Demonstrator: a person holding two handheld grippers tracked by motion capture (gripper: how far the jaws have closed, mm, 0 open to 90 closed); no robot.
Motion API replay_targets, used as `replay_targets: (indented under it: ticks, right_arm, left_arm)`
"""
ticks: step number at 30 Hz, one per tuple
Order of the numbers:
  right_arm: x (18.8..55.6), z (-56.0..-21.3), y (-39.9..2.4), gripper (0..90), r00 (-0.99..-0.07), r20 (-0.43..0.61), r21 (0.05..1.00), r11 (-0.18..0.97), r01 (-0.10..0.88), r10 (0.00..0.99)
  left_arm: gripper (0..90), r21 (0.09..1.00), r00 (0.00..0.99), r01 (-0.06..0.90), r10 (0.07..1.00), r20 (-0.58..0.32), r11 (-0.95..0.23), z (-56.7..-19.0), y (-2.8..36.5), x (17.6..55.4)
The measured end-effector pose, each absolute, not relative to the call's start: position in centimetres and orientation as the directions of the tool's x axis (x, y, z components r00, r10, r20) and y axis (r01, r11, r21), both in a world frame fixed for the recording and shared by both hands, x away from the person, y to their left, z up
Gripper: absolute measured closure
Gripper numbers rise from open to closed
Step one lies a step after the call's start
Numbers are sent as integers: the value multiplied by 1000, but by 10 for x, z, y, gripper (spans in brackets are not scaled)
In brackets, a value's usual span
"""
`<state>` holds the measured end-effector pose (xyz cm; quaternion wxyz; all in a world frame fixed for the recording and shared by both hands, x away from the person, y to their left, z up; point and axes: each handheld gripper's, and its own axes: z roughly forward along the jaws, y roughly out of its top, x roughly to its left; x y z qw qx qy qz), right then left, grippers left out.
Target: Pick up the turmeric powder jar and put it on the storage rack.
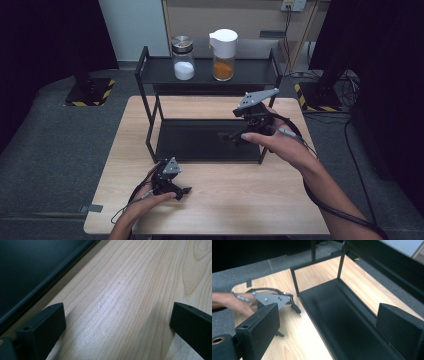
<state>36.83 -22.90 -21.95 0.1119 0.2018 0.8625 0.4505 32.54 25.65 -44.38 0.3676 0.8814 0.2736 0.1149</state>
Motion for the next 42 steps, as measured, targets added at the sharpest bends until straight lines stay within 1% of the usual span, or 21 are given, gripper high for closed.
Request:
replay_targets:
  ticks: [13,15,21,32,42]
  right_arm:
    - [360,-256,-225,60,-894,-12,805,535,258,448]
    - [357,-264,-222,60,-894,-32,794,555,248,446]
    - [352,-288,-214,59,-901,-30,767,588,257,433]
    - [341,-332,-205,63,-903,-26,748,608,268,429]
    - [331,-374,-211,62,-896,10,731,608,310,444]
  left_arm:
    - [0,711,824,399,566,-1,-579,-444,257,326]
    - [0,711,824,399,567,-1,-579,-444,256,325]
    - [0,711,823,400,569,-1,-578,-444,256,325]
    - [0,711,822,401,569,-2,-578,-444,256,325]
    - [0,711,823,400,568,-1,-578,-444,256,325]
